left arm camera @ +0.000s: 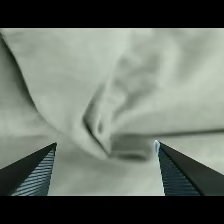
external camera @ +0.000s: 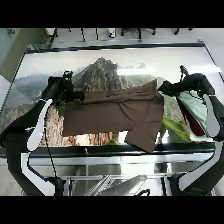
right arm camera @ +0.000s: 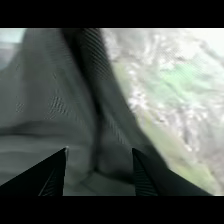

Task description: Fold the shirts.

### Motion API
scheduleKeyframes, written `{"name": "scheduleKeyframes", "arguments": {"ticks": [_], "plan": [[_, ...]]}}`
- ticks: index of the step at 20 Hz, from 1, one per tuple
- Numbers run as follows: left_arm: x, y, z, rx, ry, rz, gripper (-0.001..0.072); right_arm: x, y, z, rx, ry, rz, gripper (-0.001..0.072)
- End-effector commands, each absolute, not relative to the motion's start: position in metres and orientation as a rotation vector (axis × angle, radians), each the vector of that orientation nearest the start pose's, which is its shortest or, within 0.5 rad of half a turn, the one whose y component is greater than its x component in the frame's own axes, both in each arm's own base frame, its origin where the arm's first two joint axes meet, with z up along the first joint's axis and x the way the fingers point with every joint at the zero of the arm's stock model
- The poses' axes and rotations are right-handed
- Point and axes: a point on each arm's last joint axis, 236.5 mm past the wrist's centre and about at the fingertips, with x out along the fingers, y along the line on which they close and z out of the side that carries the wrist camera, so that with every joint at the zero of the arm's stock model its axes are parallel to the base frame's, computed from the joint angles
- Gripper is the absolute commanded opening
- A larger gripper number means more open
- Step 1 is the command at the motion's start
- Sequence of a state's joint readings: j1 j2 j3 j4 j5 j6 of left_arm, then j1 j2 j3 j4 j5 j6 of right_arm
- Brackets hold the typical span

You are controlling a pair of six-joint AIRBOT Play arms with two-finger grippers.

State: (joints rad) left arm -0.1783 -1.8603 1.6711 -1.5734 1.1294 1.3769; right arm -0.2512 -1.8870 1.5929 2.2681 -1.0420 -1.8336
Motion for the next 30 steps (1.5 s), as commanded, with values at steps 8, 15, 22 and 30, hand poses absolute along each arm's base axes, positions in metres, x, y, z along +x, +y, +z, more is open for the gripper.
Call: {"name": "scheduleKeyframes", "arguments": {"ticks": [8,15,22,30], "plan": [[0.408,0.019,0.041,-0.109,1.451,0.100,0.0696,0.429,-0.049,0.028,0.700,1.201,0.232,0.0450],[0.315,-0.004,-0.070,-0.496,1.498,-0.029,0.0697,0.310,-0.049,-0.042,0.919,1.299,0.070,0.0460],[0.317,-0.028,-0.114,-0.664,1.525,-0.093,0.0696,0.275,-0.015,-0.083,0.960,1.405,0.087,0.0461],[0.338,-0.046,-0.103,-0.669,1.546,-0.198,0.0016,0.281,0.048,-0.118,0.900,1.544,0.191,0.0460]]}}
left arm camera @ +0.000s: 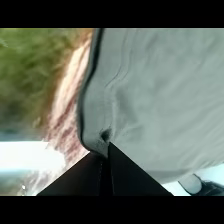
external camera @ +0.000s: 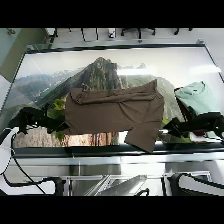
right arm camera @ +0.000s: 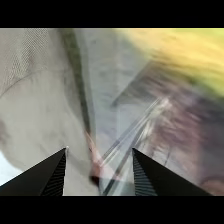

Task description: Fold the shirts.

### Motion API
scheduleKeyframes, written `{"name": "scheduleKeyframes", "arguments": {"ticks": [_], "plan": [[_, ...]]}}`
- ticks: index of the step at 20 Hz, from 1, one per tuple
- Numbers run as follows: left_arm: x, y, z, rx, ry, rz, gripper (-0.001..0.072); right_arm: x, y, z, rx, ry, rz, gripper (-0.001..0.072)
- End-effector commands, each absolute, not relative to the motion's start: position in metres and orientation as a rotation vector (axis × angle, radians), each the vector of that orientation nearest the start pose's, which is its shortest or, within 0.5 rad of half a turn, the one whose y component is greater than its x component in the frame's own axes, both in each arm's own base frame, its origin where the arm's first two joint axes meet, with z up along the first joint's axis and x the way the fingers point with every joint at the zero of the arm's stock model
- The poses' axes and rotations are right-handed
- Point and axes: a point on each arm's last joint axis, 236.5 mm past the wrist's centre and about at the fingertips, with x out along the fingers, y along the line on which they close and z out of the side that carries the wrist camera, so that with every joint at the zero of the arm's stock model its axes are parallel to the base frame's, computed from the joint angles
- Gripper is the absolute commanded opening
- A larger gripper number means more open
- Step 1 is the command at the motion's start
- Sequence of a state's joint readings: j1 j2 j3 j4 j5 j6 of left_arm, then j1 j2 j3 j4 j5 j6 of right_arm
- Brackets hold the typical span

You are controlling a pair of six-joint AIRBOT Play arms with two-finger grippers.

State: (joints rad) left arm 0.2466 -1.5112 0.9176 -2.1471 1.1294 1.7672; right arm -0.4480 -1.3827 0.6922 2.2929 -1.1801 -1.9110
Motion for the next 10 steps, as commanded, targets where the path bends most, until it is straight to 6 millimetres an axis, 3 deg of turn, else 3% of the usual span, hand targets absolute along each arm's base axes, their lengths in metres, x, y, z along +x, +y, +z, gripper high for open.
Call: {"name": "scheduleKeyframes", "arguments": {"ticks": [1,4,6,8,10], "plan": [[0.344,-0.048,-0.099,-0.654,1.533,-0.207,0.0016,0.280,0.057,-0.123,0.891,1.563,0.204,0.0460],[0.356,-0.053,-0.086,-0.620,1.509,-0.238,0.0016,0.282,0.078,-0.133,0.872,1.585,0.231,0.0449],[0.359,-0.055,-0.075,-0.612,1.514,-0.259,0.0015,0.290,0.081,-0.132,0.850,1.562,0.232,0.0031],[0.353,-0.051,-0.068,-0.606,1.557,-0.234,0.0015,0.296,0.078,-0.122,0.846,1.538,0.244,0.0023],[0.331,-0.023,-0.070,-0.500,1.617,-0.114,0.0015,0.294,0.071,-0.106,0.824,1.517,0.241,0.0022]]}}
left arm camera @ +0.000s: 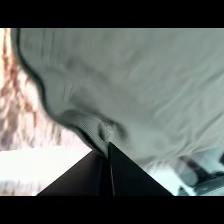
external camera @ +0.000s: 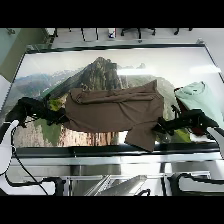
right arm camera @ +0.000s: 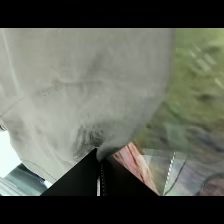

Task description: Fold the shirts.

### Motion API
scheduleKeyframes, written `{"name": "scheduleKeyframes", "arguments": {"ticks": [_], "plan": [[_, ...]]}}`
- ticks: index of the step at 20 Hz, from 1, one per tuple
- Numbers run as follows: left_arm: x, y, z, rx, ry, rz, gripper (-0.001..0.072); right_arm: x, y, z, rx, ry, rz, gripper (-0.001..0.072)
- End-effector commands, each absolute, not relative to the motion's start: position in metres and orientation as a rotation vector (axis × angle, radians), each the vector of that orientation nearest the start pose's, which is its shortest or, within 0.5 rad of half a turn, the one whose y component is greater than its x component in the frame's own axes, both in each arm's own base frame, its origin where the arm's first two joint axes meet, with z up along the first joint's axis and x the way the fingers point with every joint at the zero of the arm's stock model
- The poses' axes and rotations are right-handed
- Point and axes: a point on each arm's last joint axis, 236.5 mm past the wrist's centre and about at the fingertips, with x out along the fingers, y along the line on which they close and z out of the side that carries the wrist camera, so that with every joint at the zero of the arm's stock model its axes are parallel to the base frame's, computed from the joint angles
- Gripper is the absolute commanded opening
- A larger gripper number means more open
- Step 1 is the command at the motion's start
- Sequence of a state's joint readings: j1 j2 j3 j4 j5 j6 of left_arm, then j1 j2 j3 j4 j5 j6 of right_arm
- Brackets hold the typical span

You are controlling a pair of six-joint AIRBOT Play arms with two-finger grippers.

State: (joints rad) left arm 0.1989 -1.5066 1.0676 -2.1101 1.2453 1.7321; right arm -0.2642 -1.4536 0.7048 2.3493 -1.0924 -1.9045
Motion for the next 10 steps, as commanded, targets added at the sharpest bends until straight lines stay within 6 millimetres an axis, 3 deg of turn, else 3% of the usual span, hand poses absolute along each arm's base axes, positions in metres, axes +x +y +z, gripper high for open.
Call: {"name": "scheduleKeyframes", "arguments": {"ticks": [1,3,6,8,10], "plan": [[0.317,-0.007,-0.071,-0.437,1.643,-0.044,0.0015,0.288,0.063,-0.099,0.796,1.524,0.212,0.0022],[0.283,0.021,-0.070,-0.359,1.700,0.039,0.0015,0.266,0.036,-0.090,0.698,1.563,0.084,0.0022],[0.236,0.049,-0.075,-0.378,1.769,0.129,0.0015,0.222,0.000,-0.080,0.558,1.621,-0.111,0.0022],[0.214,0.058,-0.083,-0.427,1.785,0.164,0.0015,0.208,0.004,-0.072,0.548,1.605,-0.107,0.0022],[0.210,0.060,-0.086,-0.456,1.772,0.178,0.0015,0.225,0.018,-0.057,0.573,1.489,-0.035,0.0023]]}}
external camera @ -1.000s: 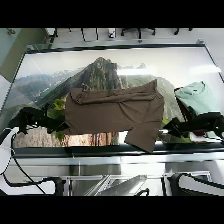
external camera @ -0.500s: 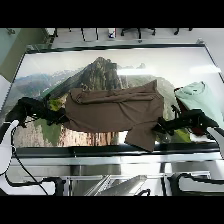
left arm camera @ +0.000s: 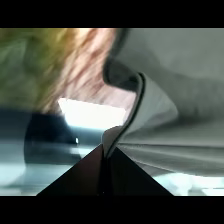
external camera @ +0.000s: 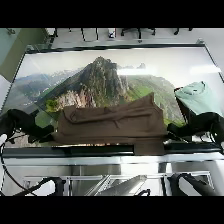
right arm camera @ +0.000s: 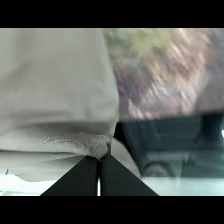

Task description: Fold the shirts.

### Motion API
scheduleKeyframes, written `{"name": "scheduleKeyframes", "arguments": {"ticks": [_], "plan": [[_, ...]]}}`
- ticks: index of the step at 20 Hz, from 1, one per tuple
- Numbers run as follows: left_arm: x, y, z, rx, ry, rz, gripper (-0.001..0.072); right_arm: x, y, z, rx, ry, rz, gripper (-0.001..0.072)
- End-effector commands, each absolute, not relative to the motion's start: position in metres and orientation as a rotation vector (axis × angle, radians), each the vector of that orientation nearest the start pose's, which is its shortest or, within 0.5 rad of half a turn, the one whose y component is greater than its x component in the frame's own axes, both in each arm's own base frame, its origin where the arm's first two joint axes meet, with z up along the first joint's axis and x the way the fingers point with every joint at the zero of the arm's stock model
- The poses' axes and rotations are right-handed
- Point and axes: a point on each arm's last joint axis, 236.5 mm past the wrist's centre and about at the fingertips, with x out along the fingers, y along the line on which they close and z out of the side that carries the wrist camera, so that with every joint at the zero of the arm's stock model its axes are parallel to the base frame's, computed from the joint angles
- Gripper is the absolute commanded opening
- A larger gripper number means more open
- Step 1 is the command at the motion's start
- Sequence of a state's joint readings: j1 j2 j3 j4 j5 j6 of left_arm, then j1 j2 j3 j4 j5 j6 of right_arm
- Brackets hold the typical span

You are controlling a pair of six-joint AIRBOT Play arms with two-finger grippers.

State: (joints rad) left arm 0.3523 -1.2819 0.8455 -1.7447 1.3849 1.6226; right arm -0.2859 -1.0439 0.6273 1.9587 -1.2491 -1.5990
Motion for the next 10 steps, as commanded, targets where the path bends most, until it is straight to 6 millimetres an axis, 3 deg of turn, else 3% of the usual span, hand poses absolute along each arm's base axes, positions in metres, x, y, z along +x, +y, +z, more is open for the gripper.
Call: {"name": "scheduleKeyframes", "arguments": {"ticks": [1,3,5,8,10], "plan": [[0.216,0.057,-0.085,-0.466,1.753,0.168,0.0015,0.244,0.027,-0.046,0.592,1.401,0.029,0.0023],[0.245,0.047,-0.074,-0.467,1.671,0.126,0.0015,0.287,0.044,-0.026,0.659,1.242,0.137,0.0023],[0.286,0.032,-0.056,-0.448,1.566,0.066,0.0015,0.327,0.055,-0.016,0.717,1.141,0.197,0.0023],[0.337,0.017,-0.035,-0.405,1.509,0.028,0.0015,0.378,0.058,-0.025,0.677,1.126,0.214,0.0023],[0.364,0.008,-0.033,-0.384,1.506,0.007,0.0015,0.409,0.061,-0.029,0.662,1.125,0.227,0.0023]]}}
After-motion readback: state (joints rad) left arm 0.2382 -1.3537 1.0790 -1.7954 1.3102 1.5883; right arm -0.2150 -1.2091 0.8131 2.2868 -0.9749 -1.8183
